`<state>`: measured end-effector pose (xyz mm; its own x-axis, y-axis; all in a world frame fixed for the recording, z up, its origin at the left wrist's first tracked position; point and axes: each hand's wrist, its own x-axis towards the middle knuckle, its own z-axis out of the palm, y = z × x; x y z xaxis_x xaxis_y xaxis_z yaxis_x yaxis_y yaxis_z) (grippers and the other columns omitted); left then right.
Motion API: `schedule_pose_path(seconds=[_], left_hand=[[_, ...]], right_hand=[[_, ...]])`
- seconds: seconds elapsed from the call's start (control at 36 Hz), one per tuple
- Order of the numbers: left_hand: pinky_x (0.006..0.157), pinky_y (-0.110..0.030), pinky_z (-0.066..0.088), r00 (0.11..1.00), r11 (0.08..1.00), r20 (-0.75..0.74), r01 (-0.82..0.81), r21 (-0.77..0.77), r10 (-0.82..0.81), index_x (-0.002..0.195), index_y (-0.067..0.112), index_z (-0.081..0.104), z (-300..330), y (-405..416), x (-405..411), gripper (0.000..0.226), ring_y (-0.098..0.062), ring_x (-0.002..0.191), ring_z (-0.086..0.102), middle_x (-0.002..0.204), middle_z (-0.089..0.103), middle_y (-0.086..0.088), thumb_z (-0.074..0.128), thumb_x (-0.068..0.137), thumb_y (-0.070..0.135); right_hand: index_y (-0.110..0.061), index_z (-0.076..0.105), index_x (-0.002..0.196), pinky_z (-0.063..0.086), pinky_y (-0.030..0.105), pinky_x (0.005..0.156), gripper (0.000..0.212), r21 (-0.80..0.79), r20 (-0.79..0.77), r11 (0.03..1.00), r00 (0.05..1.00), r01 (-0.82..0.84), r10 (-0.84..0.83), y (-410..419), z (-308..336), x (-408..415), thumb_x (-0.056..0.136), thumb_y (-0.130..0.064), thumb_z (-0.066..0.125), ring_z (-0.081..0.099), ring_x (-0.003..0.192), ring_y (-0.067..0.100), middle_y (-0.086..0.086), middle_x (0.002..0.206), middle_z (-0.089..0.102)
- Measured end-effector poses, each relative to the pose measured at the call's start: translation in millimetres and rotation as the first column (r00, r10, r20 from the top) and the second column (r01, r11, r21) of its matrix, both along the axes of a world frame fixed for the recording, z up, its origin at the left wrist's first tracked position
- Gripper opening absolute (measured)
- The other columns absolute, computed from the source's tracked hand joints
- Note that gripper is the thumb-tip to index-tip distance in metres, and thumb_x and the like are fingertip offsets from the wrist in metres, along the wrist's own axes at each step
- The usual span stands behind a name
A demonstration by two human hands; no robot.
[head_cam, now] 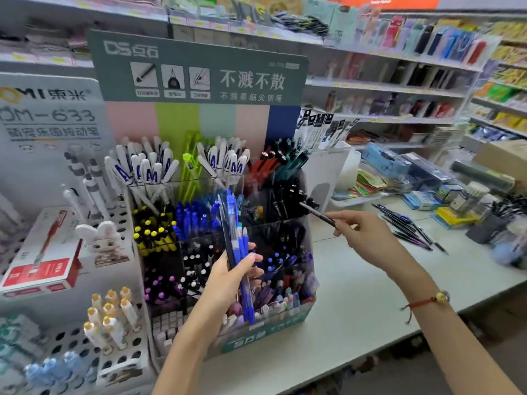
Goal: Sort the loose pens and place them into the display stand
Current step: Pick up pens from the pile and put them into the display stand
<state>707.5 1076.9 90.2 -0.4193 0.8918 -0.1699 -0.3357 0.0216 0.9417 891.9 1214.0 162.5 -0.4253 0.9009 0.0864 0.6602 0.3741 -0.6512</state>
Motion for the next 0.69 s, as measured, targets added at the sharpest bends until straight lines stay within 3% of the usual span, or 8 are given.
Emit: schedule_pose_path(seconds=[0.14,0.19,0.28,0.36,0.5,0.58,0.64,0.69], left_hand=[[0.075,-0.035,0.059,0.999,1.000,0.042,0.013,0.018,-0.014,0.110,0.014,0.059,5.2,3.3,-0.8,0.016,-0.009,0.066,0.065,0.089,0.067,-0.002,0.052,0.096,0.009],[0.075,-0.034,0.059,0.999,1.000,0.034,0.018,0.023,-0.019,0.112,0.015,0.060,7.7,4.3,-1.6,0.017,-0.010,0.070,0.066,0.091,0.068,-0.001,0.054,0.096,0.012],[0.072,-0.032,0.059,0.998,0.999,0.053,0.020,0.026,-0.021,0.109,0.016,0.061,11.7,5.8,-1.9,0.015,-0.010,0.071,0.067,0.088,0.069,0.000,0.054,0.096,0.013],[0.070,-0.031,0.058,0.997,0.999,0.078,0.027,0.029,-0.029,0.111,0.015,0.061,13.3,6.7,-1.9,0.017,-0.011,0.072,0.066,0.089,0.068,0.000,0.055,0.096,0.013],[0.071,-0.036,0.059,0.990,0.999,0.137,0.027,0.046,-0.033,0.112,0.013,0.061,15.0,6.4,-0.2,0.018,-0.013,0.069,0.065,0.085,0.066,-0.001,0.055,0.095,0.016],[0.069,-0.035,0.060,0.989,0.998,0.138,0.051,0.046,-0.057,0.114,0.012,0.060,15.7,6.1,2.6,0.019,-0.012,0.064,0.062,0.082,0.062,-0.001,0.054,0.096,0.015],[0.066,-0.033,0.059,0.989,0.996,0.119,0.079,0.047,-0.084,0.115,0.011,0.058,15.9,6.1,5.3,0.019,-0.011,0.061,0.058,0.079,0.058,0.000,0.053,0.097,0.014],[0.062,-0.029,0.056,0.991,0.992,0.061,0.118,0.041,-0.120,0.115,0.012,0.057,15.1,5.5,8.1,0.018,-0.009,0.058,0.054,0.076,0.056,0.002,0.051,0.097,0.015]], right_hand=[[-0.016,0.075,0.089,0.048,0.017,0.054,0.009,0.155,0.116,0.987,0.993,-0.044,0.026,21.6,18.9,-21.5,0.083,-0.022,0.072,0.064,0.060,0.013,0.000,0.075,0.071],[-0.021,0.074,0.084,0.050,0.026,0.064,0.016,0.307,0.136,0.952,0.990,-0.006,-0.038,34.2,19.7,-34.9,0.075,-0.033,0.080,0.065,0.072,0.020,0.004,0.078,0.070],[-0.021,0.068,0.092,0.047,0.031,0.064,0.032,0.485,0.025,0.873,0.996,0.060,-0.082,46.4,14.6,-54.6,0.069,-0.037,0.084,0.061,0.071,0.021,0.003,0.072,0.064],[-0.015,0.059,0.099,0.048,0.032,0.061,0.033,0.622,-0.022,0.780,0.997,0.067,-0.068,49.9,0.1,-67.6,0.078,-0.031,0.079,0.062,0.066,0.023,0.001,0.067,0.063],[-0.009,0.063,0.113,0.038,0.023,0.046,0.026,0.763,-0.026,0.645,0.999,0.040,-0.031,44.9,-37.1,-72.0,0.090,-0.022,0.066,0.054,0.053,0.018,0.004,0.063,0.060],[-0.011,0.062,0.124,0.051,0.036,0.062,0.036,0.784,0.110,0.620,0.990,-0.034,-0.085,46.6,-55.9,-68.6,0.100,-0.027,0.041,0.054,0.080,0.024,0.006,0.088,0.061],[-0.013,0.054,0.135,0.048,0.041,0.074,0.045,0.740,0.162,0.670,0.981,-0.053,-0.101,47.1,-60.8,-65.9,0.100,-0.032,0.031,0.047,0.092,0.024,0.007,0.101,0.058],[-0.015,0.048,0.140,0.044,0.040,0.083,0.048,0.720,0.114,0.693,0.988,-0.009,-0.106,41.5,-56.7,-65.3,0.100,-0.034,0.029,0.041,0.100,0.022,0.008,0.113,0.054]])
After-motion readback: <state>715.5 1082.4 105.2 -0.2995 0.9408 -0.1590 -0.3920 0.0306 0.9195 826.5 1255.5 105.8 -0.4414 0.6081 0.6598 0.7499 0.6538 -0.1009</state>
